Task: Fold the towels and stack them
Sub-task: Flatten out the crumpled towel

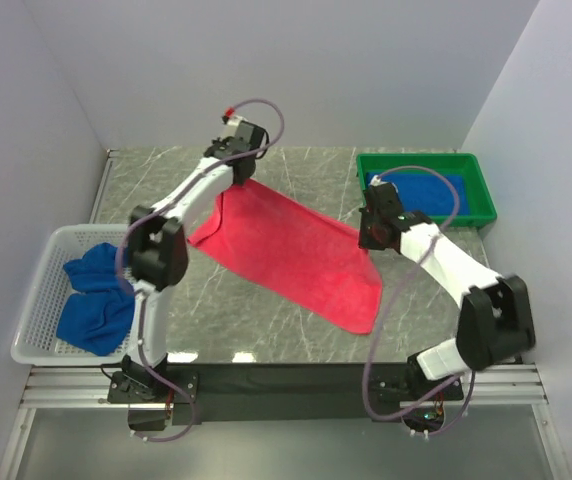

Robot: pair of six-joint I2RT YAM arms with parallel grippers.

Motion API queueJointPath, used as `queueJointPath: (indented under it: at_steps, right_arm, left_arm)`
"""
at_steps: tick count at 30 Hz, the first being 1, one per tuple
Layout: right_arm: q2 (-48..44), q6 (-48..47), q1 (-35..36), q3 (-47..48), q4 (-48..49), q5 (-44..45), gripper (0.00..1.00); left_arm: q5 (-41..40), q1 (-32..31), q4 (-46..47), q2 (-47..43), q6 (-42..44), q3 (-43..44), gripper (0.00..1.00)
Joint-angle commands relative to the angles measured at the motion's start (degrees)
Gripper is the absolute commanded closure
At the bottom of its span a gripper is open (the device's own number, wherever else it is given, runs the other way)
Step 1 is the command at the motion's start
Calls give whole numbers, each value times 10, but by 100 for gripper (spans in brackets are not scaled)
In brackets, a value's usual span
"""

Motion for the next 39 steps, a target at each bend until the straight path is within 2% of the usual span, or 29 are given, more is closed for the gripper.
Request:
queueJointPath:
  at_steps: [1,3,4,5,7,8,10,11,14,17,18,20,21,24,26,31,39]
  right_arm:
    - [48,7,-6,47,41,49,74]
    - [71,6,-6,58,37,54,58]
    - [72,3,-4,63,36,54,55]
    - [71,1,-4,63,35,55,52]
    - [51,0,-2,51,34,56,46]
    - [41,0,-2,47,34,53,45]
    - [14,-1,2,28,30,45,44]
    - [3,-1,4,20,28,42,44]
    - [-30,0,15,-18,26,20,44]
    - [-56,0,30,-51,22,-10,45]
    - [-64,2,33,-58,21,-26,50]
    - [-66,8,52,-77,19,-50,54]
    - [-60,11,59,-81,15,-53,58]
    - [-46,22,76,-102,12,-59,59]
    - [-38,29,83,-117,15,-63,59]
    - [0,34,104,-127,7,-58,59]
    - [49,65,171,-139,17,-69,59]
  left_arm:
    - [-1,10,33,85,46,97,94]
    - [-8,12,65,113,60,130,80]
    - [-6,14,76,127,64,133,73]
    - [-4,15,87,128,65,136,58]
    - [10,22,109,114,58,137,38]
    - [14,24,113,106,53,133,21]
    - [23,31,112,72,24,118,11]
    - [28,33,109,57,12,108,9]
    - [56,33,79,-5,-49,52,11]
    - [106,31,58,-80,-124,-43,16]
    - [121,25,60,-101,-159,-108,17]
    - [159,11,88,-163,-186,-177,21]
    - [170,5,98,-195,-207,-239,21]
    - [206,-18,136,-225,-241,-326,25]
    - [233,-27,145,-219,-247,-352,27]
    - [232,-29,152,-166,-256,-363,29]
    - [201,-22,112,-59,-260,-320,29]
